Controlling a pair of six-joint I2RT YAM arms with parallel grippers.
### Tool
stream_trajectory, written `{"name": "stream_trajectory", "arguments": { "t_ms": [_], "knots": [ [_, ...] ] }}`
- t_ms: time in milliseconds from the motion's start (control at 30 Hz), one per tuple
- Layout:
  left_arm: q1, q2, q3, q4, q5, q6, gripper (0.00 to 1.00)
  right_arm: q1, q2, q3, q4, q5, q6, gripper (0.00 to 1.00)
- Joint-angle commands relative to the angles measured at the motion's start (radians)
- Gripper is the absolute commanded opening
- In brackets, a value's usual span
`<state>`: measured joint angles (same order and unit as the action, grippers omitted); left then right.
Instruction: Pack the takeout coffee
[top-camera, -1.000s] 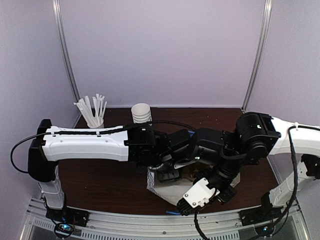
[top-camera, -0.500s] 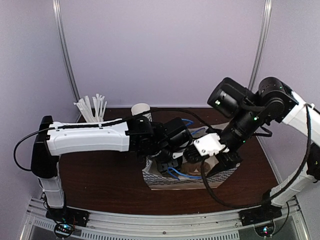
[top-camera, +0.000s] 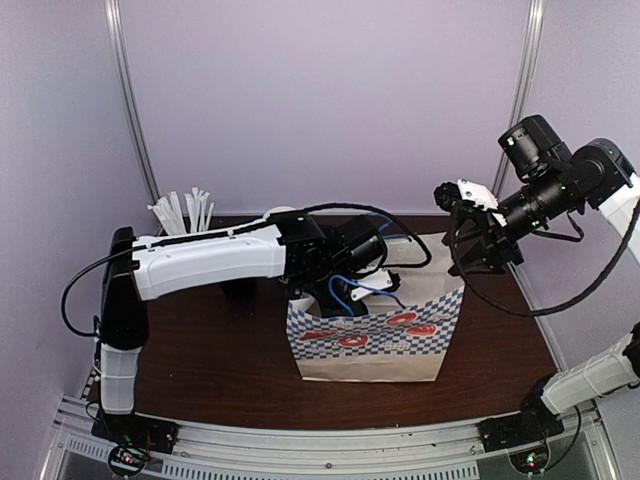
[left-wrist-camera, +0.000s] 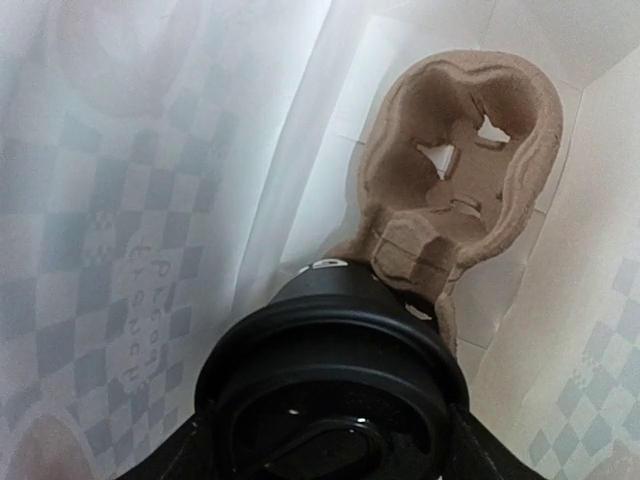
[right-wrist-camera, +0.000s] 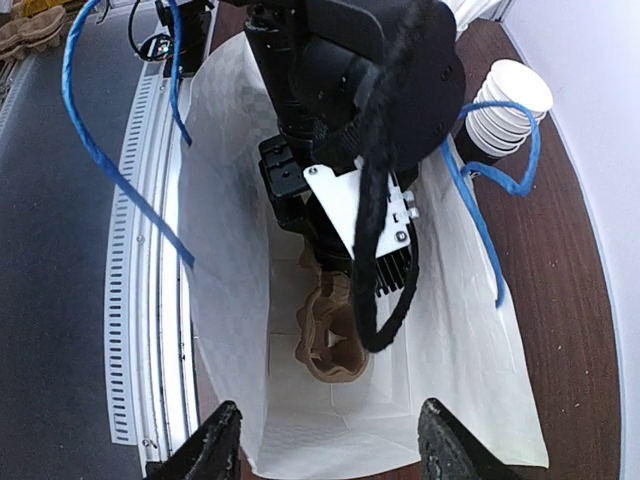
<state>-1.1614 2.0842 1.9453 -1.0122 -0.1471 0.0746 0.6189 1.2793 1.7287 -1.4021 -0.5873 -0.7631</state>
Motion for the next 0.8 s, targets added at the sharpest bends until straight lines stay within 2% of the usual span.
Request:
{"name": "stream_trajectory", "arguments": {
  "t_ms": [0,200,600,767],
  "knots": [
    [0.025,0.049,0.023,-0.103,0.137,-0.004,0.30,-0.089,-0.017,-0.050,0.052,-0.132,0.017,0.60],
    [0.042,0.081,0.036,-0.116,0.185,0.003,0.29,-0.166,-0.027,-0.077,0.096,-0.207,0.057,0.59],
    [0.042,0.107,-0.056,-0.033,0.214,-0.041,0.27,-0.182,-0.027,-0.131,0.146,-0.232,0.088,0.59],
    [0.043,0.128,-0.073,-0.033,0.170,-0.048,0.27,-0.183,-0.035,-0.147,0.159,-0.238,0.100,0.59]
  ]
}}
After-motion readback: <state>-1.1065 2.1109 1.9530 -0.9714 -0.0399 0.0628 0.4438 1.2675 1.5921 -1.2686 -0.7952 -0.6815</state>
